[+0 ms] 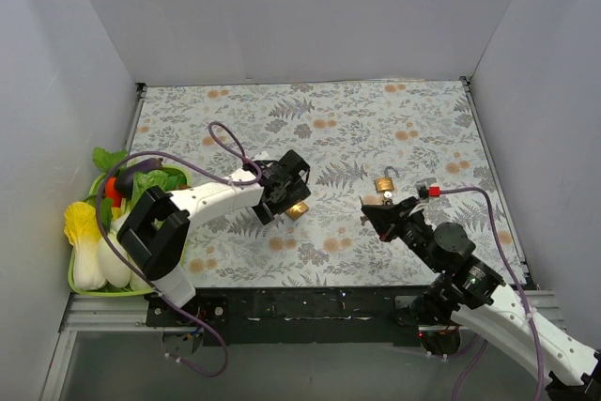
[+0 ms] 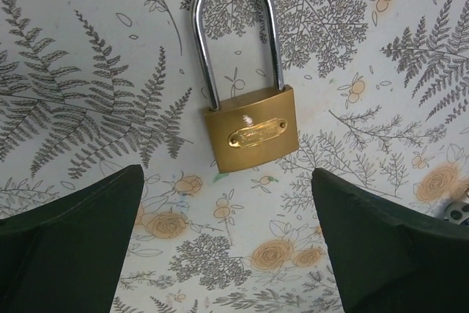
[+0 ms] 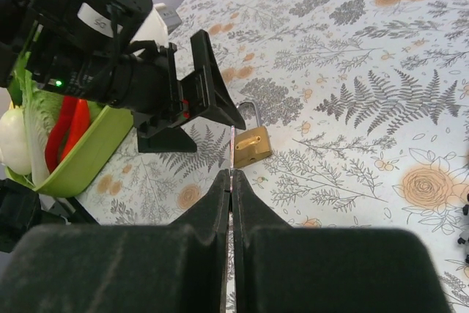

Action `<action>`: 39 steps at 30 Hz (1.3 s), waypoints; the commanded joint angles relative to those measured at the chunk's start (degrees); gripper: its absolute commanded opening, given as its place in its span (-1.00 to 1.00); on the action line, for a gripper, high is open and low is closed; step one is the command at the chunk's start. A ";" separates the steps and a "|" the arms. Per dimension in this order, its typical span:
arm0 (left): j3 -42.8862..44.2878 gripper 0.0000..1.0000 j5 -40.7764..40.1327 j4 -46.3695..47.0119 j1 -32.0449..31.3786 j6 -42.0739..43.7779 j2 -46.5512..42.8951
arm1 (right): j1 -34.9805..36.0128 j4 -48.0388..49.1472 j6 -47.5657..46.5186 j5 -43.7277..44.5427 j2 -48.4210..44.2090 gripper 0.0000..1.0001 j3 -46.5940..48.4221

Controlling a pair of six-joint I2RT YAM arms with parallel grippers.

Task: Unlock with the key

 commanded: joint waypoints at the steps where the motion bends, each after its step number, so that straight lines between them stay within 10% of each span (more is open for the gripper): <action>1: 4.52 0.96 -1.89 -0.89 -0.28 -7.30 3.48 | -0.08 -4.02 -2.92 4.13 -4.81 -0.97 3.28; 19: 17.96 0.85 -4.26 -7.66 0.69 -5.37 19.22 | -0.08 -12.65 -2.58 5.02 -13.35 -0.97 4.51; 35: 20.26 0.39 -7.16 -12.68 -0.45 -2.91 24.06 | -0.08 -12.13 -1.70 4.93 -13.00 -0.97 3.19; 39: 19.03 -0.09 -5.58 -10.21 -0.98 -1.42 23.79 | -0.08 -11.34 -1.52 4.75 -11.94 -0.97 2.75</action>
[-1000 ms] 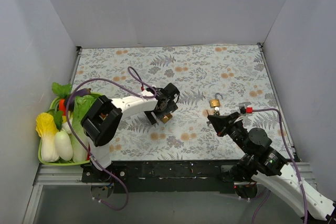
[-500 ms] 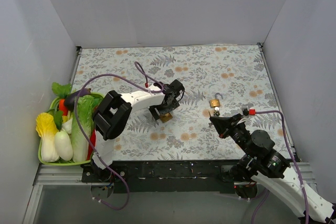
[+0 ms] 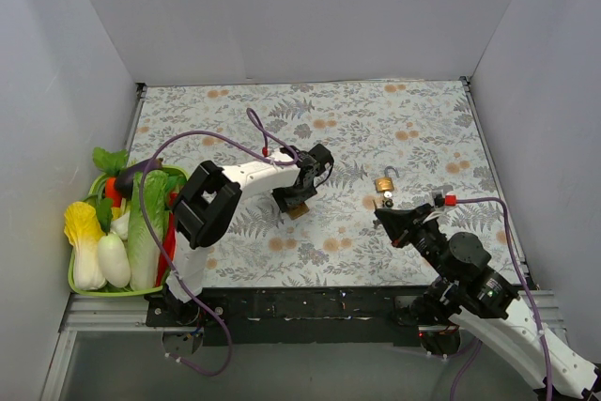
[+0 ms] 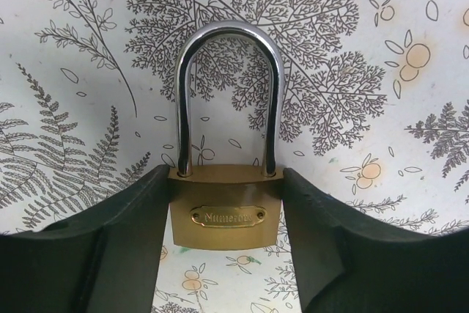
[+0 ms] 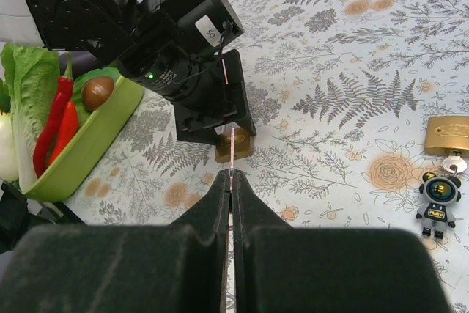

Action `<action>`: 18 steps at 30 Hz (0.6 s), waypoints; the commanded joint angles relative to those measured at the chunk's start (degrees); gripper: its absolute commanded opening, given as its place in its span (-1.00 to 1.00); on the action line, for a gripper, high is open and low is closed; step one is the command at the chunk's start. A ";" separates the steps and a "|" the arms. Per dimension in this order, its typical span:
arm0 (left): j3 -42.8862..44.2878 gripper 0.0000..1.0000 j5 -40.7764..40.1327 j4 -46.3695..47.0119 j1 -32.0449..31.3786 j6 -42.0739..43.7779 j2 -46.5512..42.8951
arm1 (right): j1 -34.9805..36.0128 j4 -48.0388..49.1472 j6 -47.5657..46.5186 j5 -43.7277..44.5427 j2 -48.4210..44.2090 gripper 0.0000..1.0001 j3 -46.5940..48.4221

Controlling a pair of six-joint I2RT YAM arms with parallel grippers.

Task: Unlock with the key

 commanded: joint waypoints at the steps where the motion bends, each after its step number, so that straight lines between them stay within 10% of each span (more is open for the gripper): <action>1: -1.59 -0.17 0.21 1.68 -0.72 0.83 0.80 | -0.08 1.73 0.27 0.95 0.95 -0.97 0.90; 5: -1.76 -0.59 1.44 3.43 -0.98 1.36 0.28 | -0.08 1.73 0.27 0.77 2.01 -0.97 0.98; 18: -11.51 -0.74 8.03 19.51 -0.90 -1.62 -16.58 | -0.08 12.86 -0.96 -4.05 13.67 -0.97 -0.42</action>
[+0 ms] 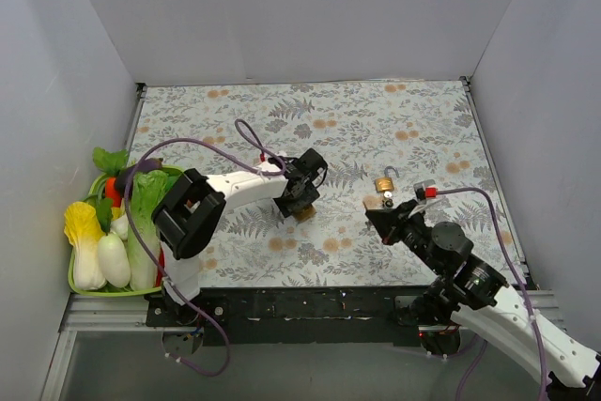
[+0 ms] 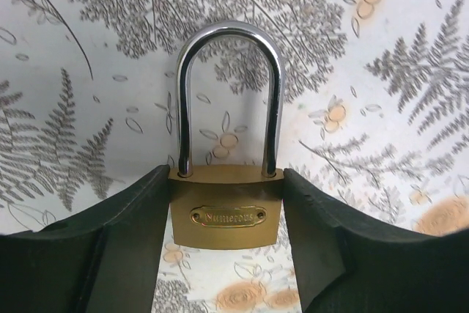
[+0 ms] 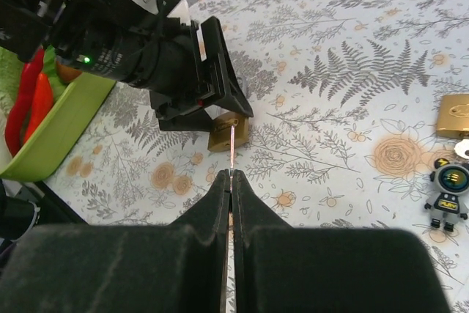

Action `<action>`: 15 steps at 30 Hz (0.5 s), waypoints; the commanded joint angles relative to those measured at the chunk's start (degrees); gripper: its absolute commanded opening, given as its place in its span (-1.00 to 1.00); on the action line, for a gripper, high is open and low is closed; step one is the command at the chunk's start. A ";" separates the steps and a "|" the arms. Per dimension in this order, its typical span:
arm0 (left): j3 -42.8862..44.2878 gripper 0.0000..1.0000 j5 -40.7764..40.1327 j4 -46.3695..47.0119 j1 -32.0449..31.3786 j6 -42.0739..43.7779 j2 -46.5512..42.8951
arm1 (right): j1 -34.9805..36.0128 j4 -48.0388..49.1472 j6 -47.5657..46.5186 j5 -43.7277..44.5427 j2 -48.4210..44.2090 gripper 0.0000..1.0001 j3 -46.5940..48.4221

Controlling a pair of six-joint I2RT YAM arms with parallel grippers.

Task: Unlock with the key

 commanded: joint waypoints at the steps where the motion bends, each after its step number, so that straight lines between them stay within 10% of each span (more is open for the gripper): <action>1: -2.60 -0.75 3.45 8.70 -0.15 -3.24 -10.21 | -0.08 11.73 -1.11 -4.14 6.63 -0.97 -0.47; 15: -18.42 -0.88 9.08 23.91 4.33 -9.92 -26.04 | 1.41 35.03 2.49 -15.49 26.94 -0.97 -5.56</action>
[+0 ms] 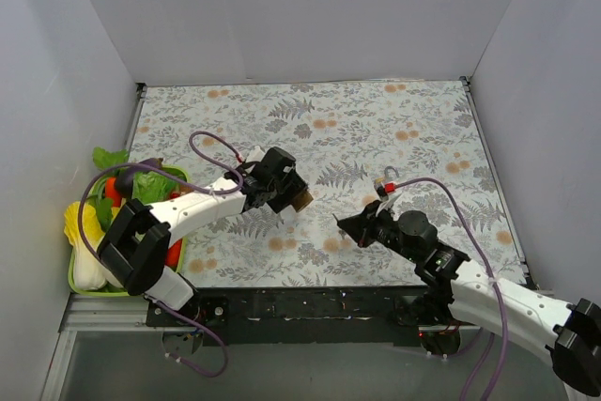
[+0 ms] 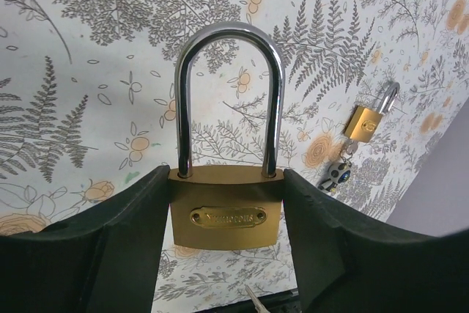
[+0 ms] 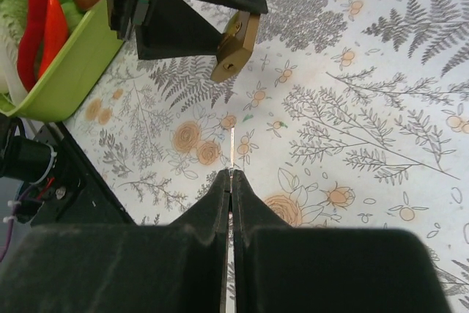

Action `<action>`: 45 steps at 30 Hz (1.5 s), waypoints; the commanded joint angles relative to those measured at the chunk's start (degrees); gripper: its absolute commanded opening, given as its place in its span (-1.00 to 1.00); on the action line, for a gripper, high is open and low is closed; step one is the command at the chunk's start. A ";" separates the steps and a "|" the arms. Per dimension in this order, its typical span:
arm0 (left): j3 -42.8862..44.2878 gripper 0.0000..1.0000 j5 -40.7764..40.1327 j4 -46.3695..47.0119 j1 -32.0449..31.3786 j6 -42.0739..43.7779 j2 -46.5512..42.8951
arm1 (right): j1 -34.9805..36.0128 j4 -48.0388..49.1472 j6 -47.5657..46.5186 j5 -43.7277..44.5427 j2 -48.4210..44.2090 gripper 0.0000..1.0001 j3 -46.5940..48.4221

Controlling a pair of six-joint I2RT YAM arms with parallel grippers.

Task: Unlock with the key

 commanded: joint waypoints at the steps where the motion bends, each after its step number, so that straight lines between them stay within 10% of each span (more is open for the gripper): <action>1: -2.73 -0.87 1.93 6.67 0.99 -9.10 -5.93 | 1.47 11.30 1.35 -2.77 3.15 -0.97 -0.60; 45: -14.78 -0.94 5.44 16.08 2.83 -17.10 -20.26 | 4.55 25.98 3.20 -5.94 29.25 -0.97 10.65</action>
